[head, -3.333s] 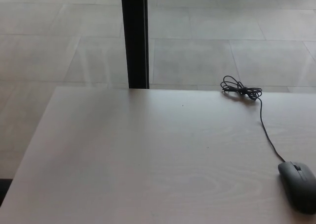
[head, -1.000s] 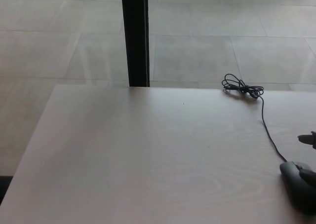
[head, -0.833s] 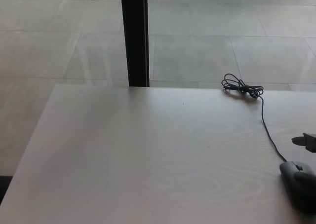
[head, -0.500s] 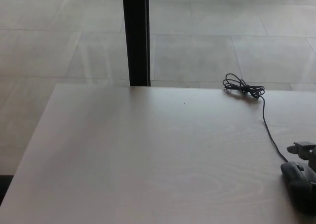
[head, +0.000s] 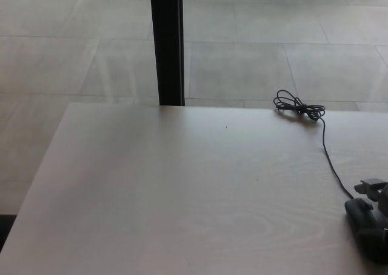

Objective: The robot uses its right fingers to click on the left button of the black mouse placed on the table.

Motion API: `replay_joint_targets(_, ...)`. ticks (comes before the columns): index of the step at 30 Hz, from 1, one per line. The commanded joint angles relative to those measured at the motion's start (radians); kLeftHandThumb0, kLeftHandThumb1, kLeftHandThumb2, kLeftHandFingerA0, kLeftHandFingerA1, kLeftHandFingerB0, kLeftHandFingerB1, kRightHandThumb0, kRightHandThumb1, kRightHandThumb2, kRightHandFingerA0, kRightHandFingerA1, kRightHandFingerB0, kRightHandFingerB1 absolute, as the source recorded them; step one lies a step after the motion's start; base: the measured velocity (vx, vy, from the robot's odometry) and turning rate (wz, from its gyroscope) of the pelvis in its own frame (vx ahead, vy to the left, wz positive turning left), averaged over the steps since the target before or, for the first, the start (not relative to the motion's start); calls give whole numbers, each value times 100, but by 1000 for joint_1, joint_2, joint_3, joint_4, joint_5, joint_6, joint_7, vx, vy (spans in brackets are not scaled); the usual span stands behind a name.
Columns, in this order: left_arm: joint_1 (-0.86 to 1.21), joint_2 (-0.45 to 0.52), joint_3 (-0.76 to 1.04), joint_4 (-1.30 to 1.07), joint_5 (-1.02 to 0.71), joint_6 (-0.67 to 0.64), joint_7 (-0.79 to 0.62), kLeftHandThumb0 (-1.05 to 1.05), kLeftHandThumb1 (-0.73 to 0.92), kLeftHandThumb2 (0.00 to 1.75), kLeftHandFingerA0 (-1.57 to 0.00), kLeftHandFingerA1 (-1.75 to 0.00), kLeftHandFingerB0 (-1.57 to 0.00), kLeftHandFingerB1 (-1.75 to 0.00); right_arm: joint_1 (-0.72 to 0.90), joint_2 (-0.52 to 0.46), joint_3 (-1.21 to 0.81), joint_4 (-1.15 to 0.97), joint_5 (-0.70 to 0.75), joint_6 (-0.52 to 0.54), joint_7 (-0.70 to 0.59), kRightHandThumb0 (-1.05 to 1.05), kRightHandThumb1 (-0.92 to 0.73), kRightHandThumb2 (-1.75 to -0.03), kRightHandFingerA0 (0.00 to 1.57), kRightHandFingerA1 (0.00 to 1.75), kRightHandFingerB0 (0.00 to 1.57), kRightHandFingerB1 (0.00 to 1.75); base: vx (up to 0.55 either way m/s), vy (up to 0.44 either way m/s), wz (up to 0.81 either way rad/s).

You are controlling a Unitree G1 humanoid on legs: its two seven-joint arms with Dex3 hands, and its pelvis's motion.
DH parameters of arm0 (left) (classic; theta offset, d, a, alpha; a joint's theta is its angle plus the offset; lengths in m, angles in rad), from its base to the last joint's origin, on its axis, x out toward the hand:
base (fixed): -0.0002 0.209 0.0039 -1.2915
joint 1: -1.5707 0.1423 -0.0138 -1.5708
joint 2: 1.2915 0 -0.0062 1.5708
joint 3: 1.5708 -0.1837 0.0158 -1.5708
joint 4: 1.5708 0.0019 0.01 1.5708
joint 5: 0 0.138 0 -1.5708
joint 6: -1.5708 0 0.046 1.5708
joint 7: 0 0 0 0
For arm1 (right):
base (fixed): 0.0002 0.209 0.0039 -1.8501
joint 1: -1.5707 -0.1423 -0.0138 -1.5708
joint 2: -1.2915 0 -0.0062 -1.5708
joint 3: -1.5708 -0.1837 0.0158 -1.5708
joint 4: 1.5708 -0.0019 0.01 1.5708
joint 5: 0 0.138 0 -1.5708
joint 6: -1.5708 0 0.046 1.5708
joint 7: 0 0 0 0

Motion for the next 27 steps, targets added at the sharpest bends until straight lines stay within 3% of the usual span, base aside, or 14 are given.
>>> replay_joint_targets(1, 2, 19, 1, 4, -22, -17, -5, -101, 91, 86, -47, -61, -39, -41, 26, -3, -14, -12, -33, 1, -4, -92, -77, -123, 16, 48, 18, 43, 0, 0, 0)
replay_joint_targets(3, 4, 20, -1, 3, -19, -20, -7, -92, 81, 122, -46, -66, -36, -51, 37, -5, -17, -25, -39, 3, -7, -92, -77, -122, 15, 48, 18, 43, 0, 0, 0)
replay_joint_targets(4, 4, 19, -3, 2, -19, -20, -9, -100, 92, 83, -43, -59, -36, -39, 42, -6, -18, -31, -41, 4, -6, -91, -76, -121, 16, 48, 18, 43, 0, 0, 0)
replay_joint_targets(6, 2, 26, 1, 2, -24, -7, -11, -102, 91, 84, -42, -59, -36, -39, 44, -2, -14, -36, -53, 1, -12, -91, -76, -121, 16, 47, 17, 42, 0, 0, 0)
replay_joint_targets(7, 1, 26, 1, 2, -25, -5, -16, -103, 92, 85, -42, -60, -37, -40, 48, -5, -3, -31, -78, -9, -45, -100, -92, -80, 28, 40, 25, 31, 0, 0, 0)
replay_joint_targets(8, 3, 25, -2, 0, -20, -15, -10, -103, 92, 85, -45, -60, -38, -41, 52, -3, -2, -36, -84, -4, -47, -95, -81, -126, 26, 50, 20, 42, 0, 0, 0)
replay_joint_targets(10, 4, 25, -9, 2, -13, -19, -8, -95, 82, 120, -41, -62, -36, -49, 58, -3, -5, -44, -90, -3, -49, -103, -92, -86, 29, 41, 26, 32, 0, 0, 0)
replay_joint_targets(13, 0, 25, -9, 8, -18, -13, -4, -100, 92, 85, -48, -58, -40, -39, 73, -5, -7, -64, -99, -3, -42, -102, -92, -81, 27, 40, 24, 31, 0, 0, 0)
replay_joint_targets(15, 3, 22, -10, 9, -17, -24, -1, -103, 92, 85, -45, -61, -40, -40, 82, -6, -10, -72, -102, 3, -34, -90, -77, -122, 18, 49, 19, 43, 0, 0, 0)
replay_joint_targets(16, 1, 22, -5, 9, -23, -17, -1, -83, 77, 127, -49, -69, -28, -48, 86, -7, -14, -77, -100, 8, -22, -90, -78, -122, 16, 48, 18, 43, 0, 0, 0)
replay_joint_targets(17, 1, 22, -6, 7, -23, -17, 0, -83, 77, 127, -49, -69, -28, -48, 88, -8, -15, -80, -99, 11, -15, -90, -78, -122, 16, 48, 18, 43, 0, 0, 0)
replay_joint_targets(18, 2, 24, -16, 6, -10, -29, 5, -103, 90, 91, -45, -63, -39, -42, 92, -11, -16, -81, -102, 15, -4, -89, -77, -122, 15, 49, 19, 44, 0, 0, 0)
replay_joint_targets(20, -6, 26, -6, 7, -22, -18, 15, -104, 87, 91, -50, -64, -41, -43, 98, -11, -21, -66, -100, 5, -18, -99, -91, -81, 21, 42, 29, 34, 0, 0, 0)
replay_joint_targets(27, -9, 28, -14, 6, -20, -23, -2, -98, 92, 81, -48, -59, -41, -41, 127, -16, -17, -39, -121, -17, -56, -100, -92, -82, 19, 46, 29, 34, 0, 0, 0)
